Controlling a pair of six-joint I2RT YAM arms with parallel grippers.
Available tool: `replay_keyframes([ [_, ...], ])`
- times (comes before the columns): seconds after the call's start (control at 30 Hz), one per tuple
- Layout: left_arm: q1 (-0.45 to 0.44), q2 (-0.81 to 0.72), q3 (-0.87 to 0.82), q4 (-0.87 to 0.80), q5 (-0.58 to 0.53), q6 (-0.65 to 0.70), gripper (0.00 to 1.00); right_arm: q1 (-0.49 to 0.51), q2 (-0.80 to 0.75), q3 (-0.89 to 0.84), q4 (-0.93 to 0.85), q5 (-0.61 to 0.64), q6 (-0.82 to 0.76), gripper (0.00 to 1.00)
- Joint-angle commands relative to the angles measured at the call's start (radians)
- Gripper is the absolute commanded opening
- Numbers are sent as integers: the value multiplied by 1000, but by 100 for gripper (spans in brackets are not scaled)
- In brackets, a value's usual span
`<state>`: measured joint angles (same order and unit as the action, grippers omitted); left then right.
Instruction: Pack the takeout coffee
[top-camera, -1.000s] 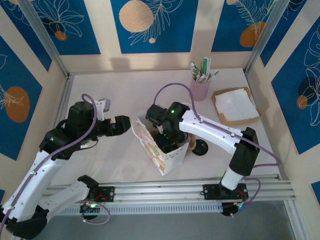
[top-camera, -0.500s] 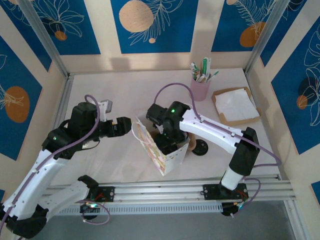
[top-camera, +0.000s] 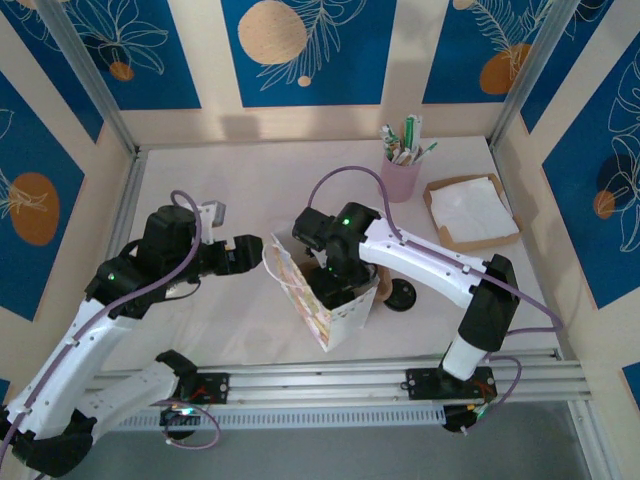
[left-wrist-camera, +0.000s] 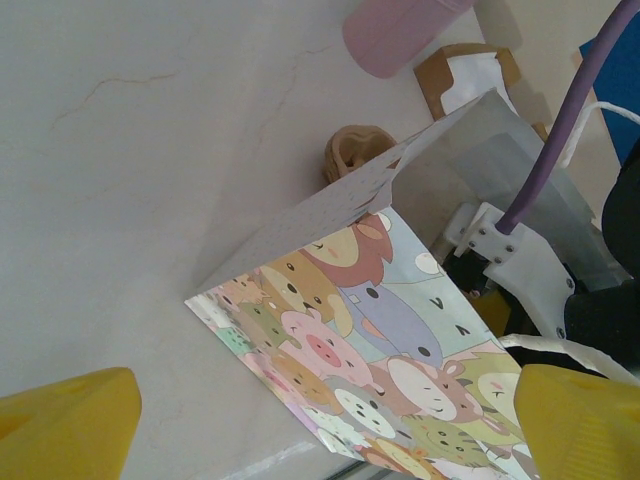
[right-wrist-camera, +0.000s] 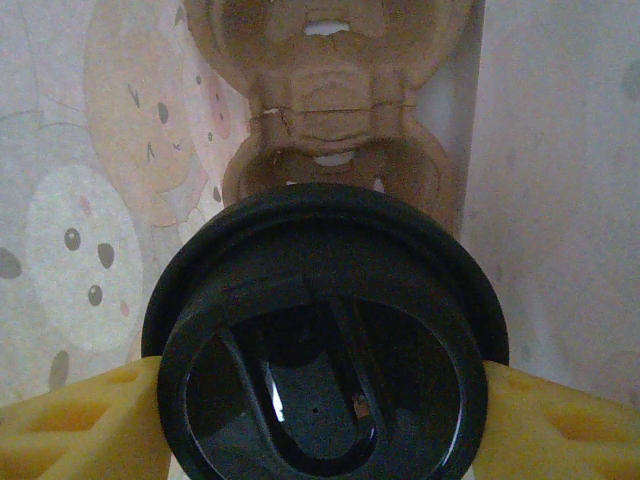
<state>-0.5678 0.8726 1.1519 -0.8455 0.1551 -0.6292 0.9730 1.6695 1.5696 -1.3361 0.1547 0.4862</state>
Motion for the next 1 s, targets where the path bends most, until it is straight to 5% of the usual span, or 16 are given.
replay_keyframes([
  [0.0, -13, -13, -3, 14, -12, -8, 96, -4, -14, 19, -31, -34, -10, 68],
  [0.97, -15, -9, -4, 15, -15, -8, 96, -5, -1, 13, -43, 9, 0, 68],
])
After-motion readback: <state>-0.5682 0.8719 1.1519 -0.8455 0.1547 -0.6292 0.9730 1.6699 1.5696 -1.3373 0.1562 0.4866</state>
